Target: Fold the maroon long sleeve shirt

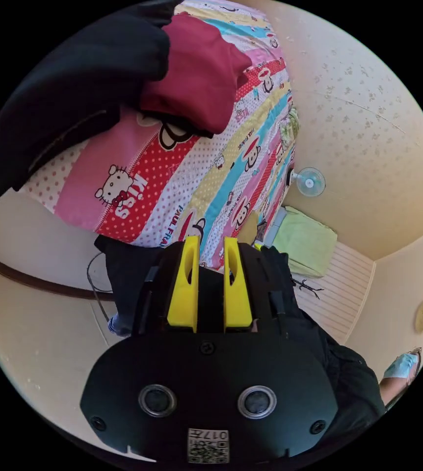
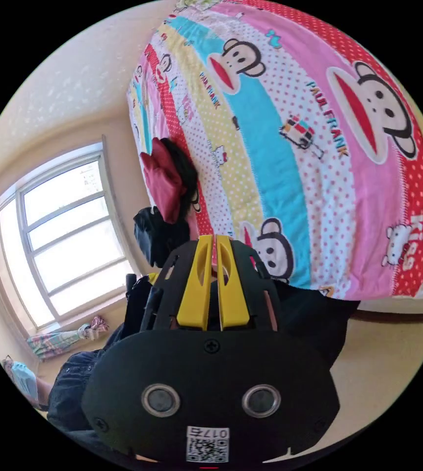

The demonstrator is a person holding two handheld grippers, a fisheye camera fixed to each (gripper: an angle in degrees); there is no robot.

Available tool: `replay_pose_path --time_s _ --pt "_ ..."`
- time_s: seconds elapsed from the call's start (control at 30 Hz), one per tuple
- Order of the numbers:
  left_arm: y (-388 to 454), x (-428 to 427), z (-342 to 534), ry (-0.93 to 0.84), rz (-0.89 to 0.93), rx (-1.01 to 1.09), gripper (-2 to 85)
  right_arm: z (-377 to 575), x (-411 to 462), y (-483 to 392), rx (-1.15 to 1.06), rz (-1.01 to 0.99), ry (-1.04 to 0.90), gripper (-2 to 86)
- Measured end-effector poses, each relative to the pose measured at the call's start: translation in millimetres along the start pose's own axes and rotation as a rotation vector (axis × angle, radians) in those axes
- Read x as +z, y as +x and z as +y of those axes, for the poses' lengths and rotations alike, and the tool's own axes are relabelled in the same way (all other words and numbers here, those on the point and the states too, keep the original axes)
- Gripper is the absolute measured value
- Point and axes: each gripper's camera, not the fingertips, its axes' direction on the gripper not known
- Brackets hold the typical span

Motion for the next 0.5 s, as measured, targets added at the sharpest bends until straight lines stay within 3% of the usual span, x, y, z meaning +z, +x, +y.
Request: replay_pose_path --time_s 0.13,0.37,0.5 --pt "62.1 55.1 -41.6 -0.168 -0.133 0.218 7.8 107.7 -97.9 54.5 0.141 0.106 0.278 0.7" --pt "212.3 177.5 -58.7 -0.333 -0.289 0.711 7.5 281.3 -169.8 70.3 0.17 0.381 0.538 0.5" --pt "260.3 258.3 -39.7 -0.431 -0.207 0.836 7.7 375.0 -175.9 73.6 0.177 0.638 0.693 0.4"
